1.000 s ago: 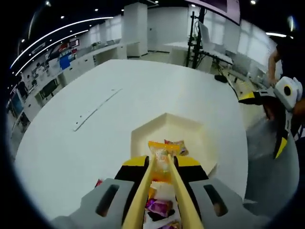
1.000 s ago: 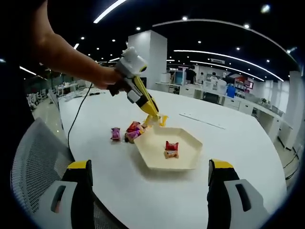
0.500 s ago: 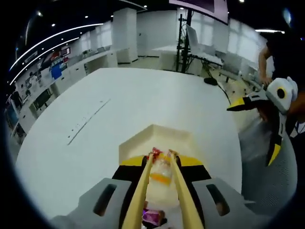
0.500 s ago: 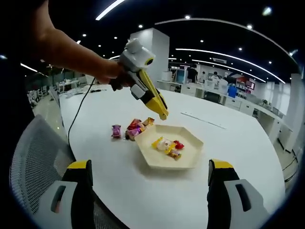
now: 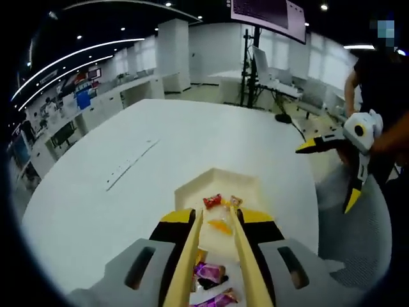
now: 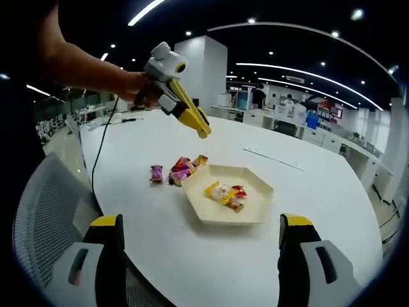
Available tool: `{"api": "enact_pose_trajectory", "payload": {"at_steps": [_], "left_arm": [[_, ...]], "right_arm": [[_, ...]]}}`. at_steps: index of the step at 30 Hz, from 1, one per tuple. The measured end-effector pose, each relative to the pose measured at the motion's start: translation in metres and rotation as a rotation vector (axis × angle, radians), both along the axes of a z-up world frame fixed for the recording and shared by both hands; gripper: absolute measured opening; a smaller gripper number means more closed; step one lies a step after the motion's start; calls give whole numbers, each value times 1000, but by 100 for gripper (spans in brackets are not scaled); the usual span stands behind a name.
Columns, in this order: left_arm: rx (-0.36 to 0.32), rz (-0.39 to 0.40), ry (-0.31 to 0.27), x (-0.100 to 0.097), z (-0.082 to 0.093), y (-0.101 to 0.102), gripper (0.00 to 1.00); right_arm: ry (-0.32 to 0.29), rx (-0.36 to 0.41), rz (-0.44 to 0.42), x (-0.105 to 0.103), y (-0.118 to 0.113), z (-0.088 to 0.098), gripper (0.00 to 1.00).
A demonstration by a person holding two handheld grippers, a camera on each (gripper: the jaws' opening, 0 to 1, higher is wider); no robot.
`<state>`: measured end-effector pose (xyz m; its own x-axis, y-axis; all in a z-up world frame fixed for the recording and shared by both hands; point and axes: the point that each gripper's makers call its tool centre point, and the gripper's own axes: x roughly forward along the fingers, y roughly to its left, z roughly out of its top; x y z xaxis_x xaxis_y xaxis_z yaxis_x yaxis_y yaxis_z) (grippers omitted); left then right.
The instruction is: Place the target food into the container with the food tongs after gripping and lifting it, then release it inside without dropping or visibly crushing the food.
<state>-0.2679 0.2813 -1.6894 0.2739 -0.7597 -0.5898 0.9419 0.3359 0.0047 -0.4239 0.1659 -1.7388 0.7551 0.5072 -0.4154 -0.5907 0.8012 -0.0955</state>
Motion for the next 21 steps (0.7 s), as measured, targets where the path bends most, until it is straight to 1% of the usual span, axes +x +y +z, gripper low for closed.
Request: {"api": "enact_pose_trajectory", "payload": {"at_steps": [2,5,7,10,11,13,15,18,20,21], "left_arm": [[-14,21,-1,0,3,10,23],[-11,47,-5,-3,1,30,23],[-22,76,-9,-2,0,43,23],[-57,86,-16,-7,2,55,23],[-48,99,-18,-7,1,59,23],[-42,96,-22,-9,1,65,23],[-55,85,-12,-11,2,67,23],[-57,100,-14,-8,1,74,23],[-75,103,-5,-9,1,76,24],[-69,113,-12,-7,0,78,24]], "right_arm": [[-3,-3,-2,0,-1,0,99],[0,-4,-3,0,-1,0,99],[1,-2,-1,0,-1,0,99],[-1,0,6,-1,1,0,99],[5,-5,7,-1,1,-1,99],[11,-4,8,-1,2,-2,99],[9,-11,3,-1,1,-2,99],[8,-11,-8,0,-2,-2,99],[12,-12,-2,0,0,-3,99],[17,-19,4,-1,1,-5,99]]}}
